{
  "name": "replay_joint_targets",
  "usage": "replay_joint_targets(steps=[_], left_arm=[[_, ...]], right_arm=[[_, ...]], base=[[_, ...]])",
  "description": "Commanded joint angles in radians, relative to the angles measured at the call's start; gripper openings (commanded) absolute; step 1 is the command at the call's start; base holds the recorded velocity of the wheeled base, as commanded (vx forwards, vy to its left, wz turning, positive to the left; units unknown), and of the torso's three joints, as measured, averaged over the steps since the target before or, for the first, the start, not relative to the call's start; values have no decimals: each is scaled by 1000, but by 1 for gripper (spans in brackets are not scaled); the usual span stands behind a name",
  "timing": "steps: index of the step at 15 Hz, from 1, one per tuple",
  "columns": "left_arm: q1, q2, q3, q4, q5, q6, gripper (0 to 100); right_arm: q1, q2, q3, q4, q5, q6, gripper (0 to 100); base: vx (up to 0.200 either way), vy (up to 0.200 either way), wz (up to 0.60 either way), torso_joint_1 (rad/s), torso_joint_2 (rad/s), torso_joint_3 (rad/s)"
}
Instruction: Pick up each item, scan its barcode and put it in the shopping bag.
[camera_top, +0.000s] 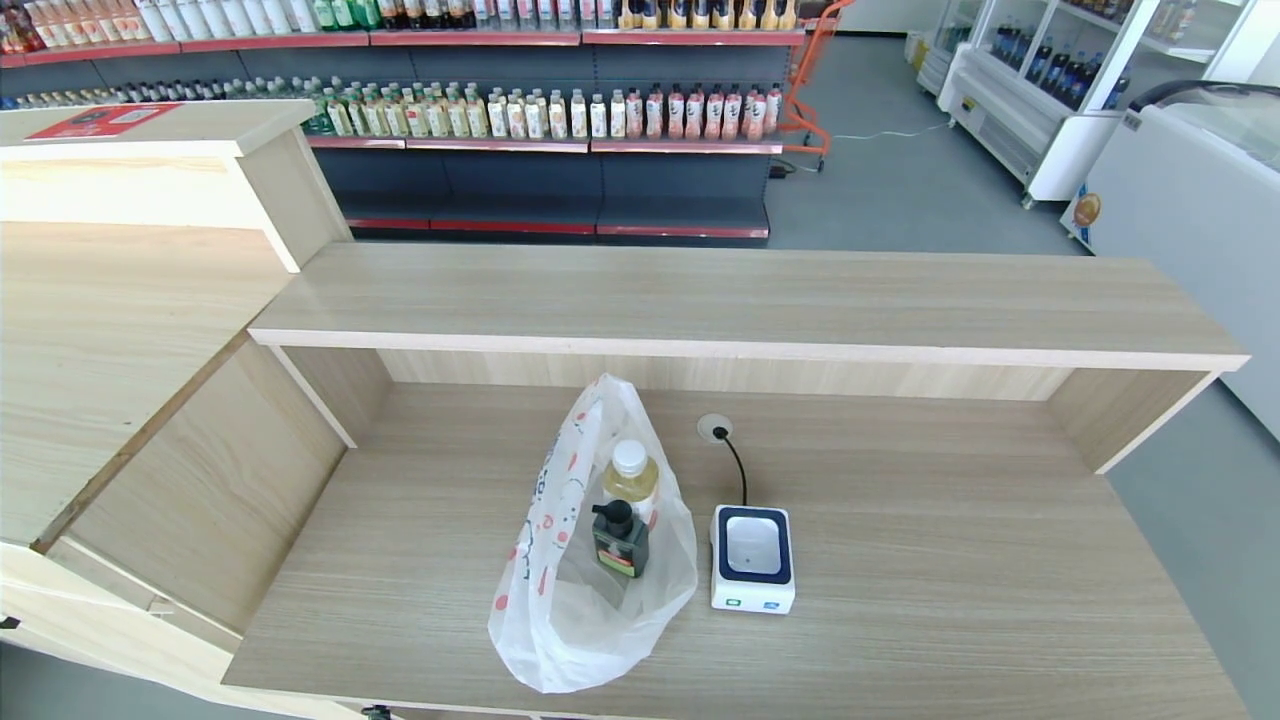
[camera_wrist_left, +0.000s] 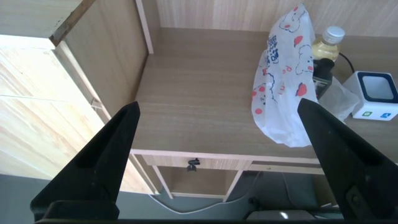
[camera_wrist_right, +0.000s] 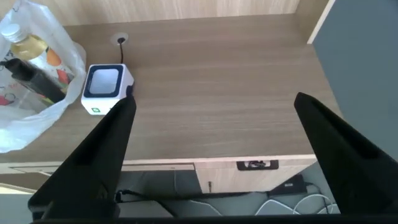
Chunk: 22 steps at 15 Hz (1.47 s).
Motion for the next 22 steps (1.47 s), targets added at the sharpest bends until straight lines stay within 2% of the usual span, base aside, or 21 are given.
replay_joint_targets(steps=[1, 16, 22], left_arm=[[0, 0, 0, 0, 0, -1, 100], [0, 0, 0, 0, 0, -3, 100], [0, 0, 0, 0, -1, 2, 100]], right_arm=[[0, -5, 0, 4, 1, -8, 0], [0, -5, 0, 4, 0, 12, 0], [0, -5, 0, 4, -2, 16, 0]], base=[[0, 0, 0, 0, 0, 0], [0, 0, 0, 0, 0, 0], [200, 0, 0, 2, 0, 2]])
